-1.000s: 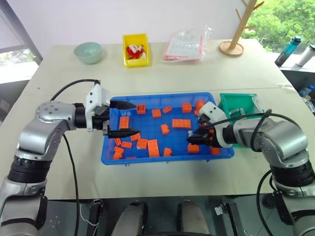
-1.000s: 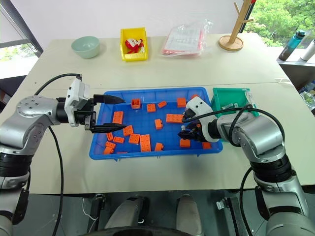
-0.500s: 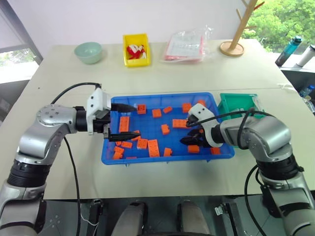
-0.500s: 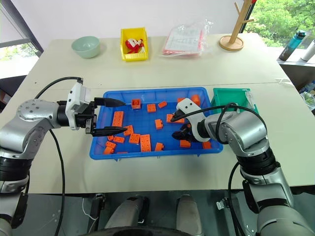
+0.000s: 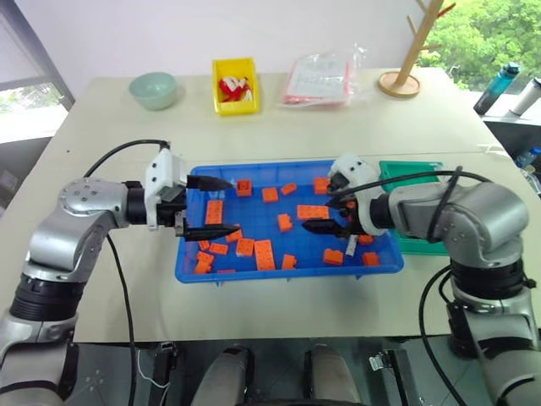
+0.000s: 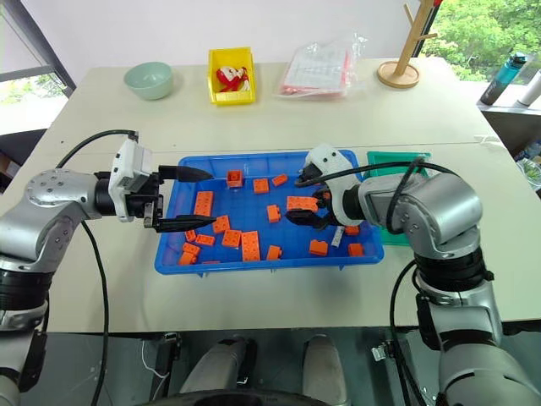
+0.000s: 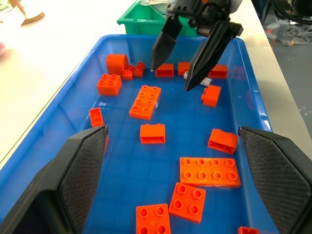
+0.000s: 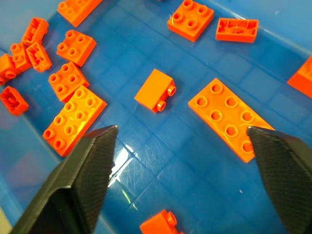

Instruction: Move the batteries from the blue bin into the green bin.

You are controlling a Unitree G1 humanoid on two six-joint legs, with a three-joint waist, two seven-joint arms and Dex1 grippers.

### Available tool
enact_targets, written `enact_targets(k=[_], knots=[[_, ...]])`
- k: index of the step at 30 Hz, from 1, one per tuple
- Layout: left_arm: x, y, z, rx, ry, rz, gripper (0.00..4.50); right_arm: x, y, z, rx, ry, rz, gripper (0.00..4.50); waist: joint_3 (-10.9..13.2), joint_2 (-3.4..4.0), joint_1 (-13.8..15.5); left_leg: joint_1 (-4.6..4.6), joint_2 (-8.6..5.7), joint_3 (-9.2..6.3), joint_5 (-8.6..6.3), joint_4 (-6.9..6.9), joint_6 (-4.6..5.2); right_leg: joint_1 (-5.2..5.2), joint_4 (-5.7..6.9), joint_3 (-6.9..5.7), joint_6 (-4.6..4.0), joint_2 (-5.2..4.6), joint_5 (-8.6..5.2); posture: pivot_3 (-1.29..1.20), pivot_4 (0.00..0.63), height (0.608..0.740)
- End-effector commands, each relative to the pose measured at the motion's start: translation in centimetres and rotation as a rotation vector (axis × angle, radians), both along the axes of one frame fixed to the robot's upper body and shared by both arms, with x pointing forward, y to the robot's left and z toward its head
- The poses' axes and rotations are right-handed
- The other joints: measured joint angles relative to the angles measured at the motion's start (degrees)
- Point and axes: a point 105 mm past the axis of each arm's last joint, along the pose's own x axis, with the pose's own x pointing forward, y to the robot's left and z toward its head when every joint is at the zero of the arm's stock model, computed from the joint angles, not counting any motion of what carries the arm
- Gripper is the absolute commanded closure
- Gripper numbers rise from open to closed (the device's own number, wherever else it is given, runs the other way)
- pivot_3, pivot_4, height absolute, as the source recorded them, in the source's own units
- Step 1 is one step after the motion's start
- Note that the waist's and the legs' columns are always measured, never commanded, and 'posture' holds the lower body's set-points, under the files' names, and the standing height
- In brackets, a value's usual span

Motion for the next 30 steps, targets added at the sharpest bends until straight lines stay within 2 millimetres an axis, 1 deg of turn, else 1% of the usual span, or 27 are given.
enact_targets(k=[1, 3, 5, 6, 8, 12, 14, 15, 19, 22, 24, 26, 30], knots=[[0.1, -0.1, 1.0, -0.002, -0.055, -0.011, 0.00, -1.1, -1.5, 0.9, -0.068, -0.039, 0.015, 0.06, 0.00, 0.00, 0.03, 0.00, -0.02, 0.00, 0.00, -0.01, 0.00, -0.01, 0.00, 0.00, 0.00, -0.02, 0.00, 0.00, 0.150, 0.719], [0.2, -0.3, 1.0, -0.005, -0.056, -0.016, 0.00, -1.2, -2.1, 1.1, -0.166, -0.120, 0.101, 0.06, 0.01, 0.01, -0.12, 0.00, -0.01, 0.04, 0.00, -0.02, 0.00, -0.02, 0.00, 0.00, 0.00, -0.01, 0.00, 0.00, 0.150, 0.719], [0.3, -0.6, 1.1, -0.012, -0.060, -0.023, 0.00, -1.5, -1.6, 1.8, -0.228, -0.204, 0.312, 0.06, 0.01, 0.02, -0.24, 0.00, 0.02, 0.07, -0.01, -0.02, 0.01, -0.03, -0.04, -0.01, 0.00, 0.01, 0.00, 0.00, 0.150, 0.719], [0.4, -0.7, 1.1, -0.014, -0.061, -0.025, 0.00, -1.6, -1.5, 2.0, -0.249, -0.227, 0.386, 0.06, 0.01, 0.01, -0.29, 0.00, 0.02, 0.13, -0.01, -0.03, 0.01, -0.05, -0.06, -0.01, 0.01, 0.01, 0.00, 0.00, 0.150, 0.719], [0.5, -0.8, 1.1, -0.016, -0.064, -0.027, 0.00, -1.8, -1.4, 2.3, -0.326, -0.288, 0.591, 0.06, 0.00, 0.00, -0.53, 0.02, 0.12, 0.20, -0.01, -0.03, 0.02, -0.03, -0.06, -0.01, 0.02, 0.09, 0.00, 0.00, 0.150, 0.719], [0.4, -0.8, 1.1, -0.016, -0.065, -0.027, 0.00, -0.7, -1.8, 2.6, -0.438, -0.355, 0.838, 0.06, 0.00, 0.00, -0.84, 0.04, 0.14, 0.23, -0.01, -0.04, 0.02, -0.04, -0.05, -0.01, 0.03, 0.09, -0.01, 0.00, 0.150, 0.719], [0.2, -0.7, 1.1, -0.016, -0.067, -0.022, 0.00, -0.1, -2.1, 2.3, -0.520, -0.368, 0.971, 0.06, 0.01, -0.01, -0.93, 0.04, 0.14, 0.22, -0.01, -0.02, 0.02, -0.05, -0.08, -0.01, 0.03, 0.09, -0.01, 0.00, 0.150, 0.719], [0.2, -0.7, 1.2, -0.016, -0.067, -0.020, 0.00, 0.1, -2.4, 2.1, -0.547, -0.368, 1.014, 0.06, 0.01, -0.01, -0.89, 0.04, 0.14, 0.20, -0.01, -0.03, 0.02, -0.04, -0.08, -0.02, 0.03, 0.09, -0.01, 0.00, 0.150, 0.719], [-0.1, -0.4, 1.2, -0.012, -0.069, -0.003, 0.00, 2.1, -3.5, 0.9, -0.721, -0.376, 1.165, 0.06, 0.02, -0.02, -0.93, 0.03, 0.12, 0.16, -0.01, -0.02, 0.02, -0.04, -0.11, -0.03, 0.03, 0.09, -0.01, 0.00, 0.150, 0.719], [-0.2, -0.1, 1.2, -0.009, -0.070, 0.010, 0.00, 3.0, -4.0, 0.3, -0.789, -0.377, 1.240, 0.06, 0.02, -0.01, -1.02, 0.03, 0.12, 0.13, 0.00, -0.02, 0.01, -0.08, -0.10, -0.04, 0.03, 0.09, -0.01, 0.00, 0.150, 0.719], [-0.2, 0.1, 1.3, -0.008, -0.073, 0.021, 0.00, 3.4, -4.0, -0.1, -0.820, -0.366, 1.291, 0.06, 0.03, 0.00, -1.26, 0.04, 0.12, 0.14, 0.00, -0.02, 0.00, -0.09, -0.10, -0.04, 0.03, 0.10, -0.01, 0.00, 0.150, 0.719], [-0.2, 0.2, 1.4, -0.007, -0.074, 0.028, 0.00, 3.5, -3.7, -0.4, -0.822, -0.366, 1.326, 0.06, 0.03, 0.00, -1.21, 0.03, 0.12, 0.11, 0.00, -0.01, 0.00, -0.08, -0.10, -0.04, 0.03, 0.10, -0.01, 0.00, 0.150, 0.719], [-0.2, 0.3, 1.5, -0.008, -0.078, 0.036, 0.00, 3.0, -3.5, -1.7, -0.827, -0.342, 1.401, 0.06, 0.02, 0.00, -1.06, 0.04, 0.10, 0.06, 0.00, -0.01, 0.00, -0.06, -0.10, -0.05, 0.03, 0.10, 0.00, 0.00, 0.150, 0.719]])
